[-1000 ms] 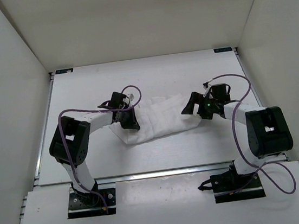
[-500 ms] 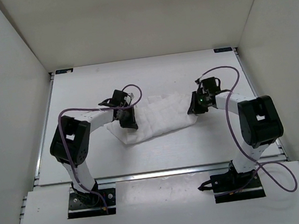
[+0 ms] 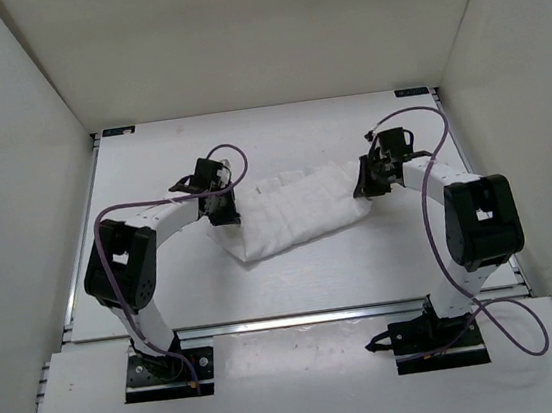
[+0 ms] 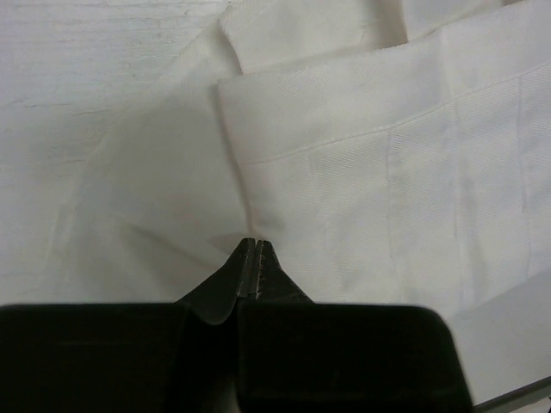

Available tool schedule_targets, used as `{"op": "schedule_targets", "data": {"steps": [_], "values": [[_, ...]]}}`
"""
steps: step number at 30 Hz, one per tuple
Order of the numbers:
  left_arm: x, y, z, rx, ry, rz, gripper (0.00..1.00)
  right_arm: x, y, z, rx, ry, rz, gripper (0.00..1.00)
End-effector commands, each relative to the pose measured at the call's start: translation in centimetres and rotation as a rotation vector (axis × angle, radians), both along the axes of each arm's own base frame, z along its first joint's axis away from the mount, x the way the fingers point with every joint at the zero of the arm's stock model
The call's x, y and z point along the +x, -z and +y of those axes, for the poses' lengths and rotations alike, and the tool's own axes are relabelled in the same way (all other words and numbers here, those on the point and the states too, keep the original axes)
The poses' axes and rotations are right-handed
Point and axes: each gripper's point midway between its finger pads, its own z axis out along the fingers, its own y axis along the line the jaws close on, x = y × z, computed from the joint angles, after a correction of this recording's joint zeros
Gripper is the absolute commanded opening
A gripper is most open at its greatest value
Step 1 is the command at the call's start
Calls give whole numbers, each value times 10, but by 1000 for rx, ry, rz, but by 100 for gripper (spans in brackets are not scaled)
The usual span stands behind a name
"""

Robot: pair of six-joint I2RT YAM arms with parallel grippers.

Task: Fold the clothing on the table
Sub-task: Fold the skirt

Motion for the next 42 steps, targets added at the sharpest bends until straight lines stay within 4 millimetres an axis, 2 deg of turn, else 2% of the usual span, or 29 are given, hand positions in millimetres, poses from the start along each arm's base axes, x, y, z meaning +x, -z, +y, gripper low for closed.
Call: {"op": "schedule_targets", "data": {"steps": [1, 4, 6, 7, 8, 9, 10, 13, 15, 16, 17, 19, 21, 24, 25, 27, 31, 35, 37, 38, 42], "values": [[6, -9, -18, -58, 23, -21, 0, 7, -14, 4, -30, -40, -41, 0], [2, 1, -28, -63, 36, 0, 0, 3, -12, 10, -38, -65, -20, 0], [-2, 7, -32, -54, 47, 5, 0, 4, -19, 17, -53, -87, -23, 0], [-4, 12, -36, -51, 52, 13, 0, 9, -30, 17, -60, -97, -45, 0], [-4, 17, -33, -37, 50, 23, 0, 7, -29, 22, -70, -124, -42, 0], [-7, 24, -36, -37, 53, 44, 0, 14, -47, 24, -86, -136, -75, 0], [-7, 31, -35, -22, 53, 57, 0, 14, -50, 31, -93, -159, -82, 0], [-10, 43, -38, -32, 47, 88, 0, 25, -97, 57, -95, -233, -180, 0], [-9, 50, -38, -35, 47, 110, 0, 19, -114, 85, -92, -303, -218, 0], [-6, 49, -39, -40, 44, 106, 0, 21, -126, 93, -92, -321, -248, 0], [-3, 48, -43, -50, 51, 107, 0, 15, -135, 110, -75, -356, -264, 0], [3, 50, -46, -62, 47, 117, 0, 8, -139, 131, -53, -398, -277, 0], [7, 53, -55, -92, 54, 135, 0, -4, -136, 154, -25, -447, -274, 1], [13, 52, -65, -123, 70, 145, 0, -15, -117, 176, 9, -489, -229, 0], [13, 54, -68, -129, 78, 156, 0, -22, -118, 184, 34, -510, -220, 0], [14, 56, -69, -147, 71, 167, 0, -28, -99, 195, 56, -529, -166, 0], [7, 61, -70, -198, 63, 199, 0, -35, -85, 219, 104, -542, -122, 0], [-2, 64, -71, -229, 55, 222, 0, -41, -84, 246, 183, -565, -104, 0], [1, 65, -69, -251, 43, 225, 0, -42, -79, 255, 201, -571, -90, 0], [-4, 66, -72, -264, 57, 235, 0, -50, -76, 261, 215, -590, -66, 0], [-7, 68, -67, -289, 41, 250, 0, -58, -79, 284, 292, -633, -66, 0]]}}
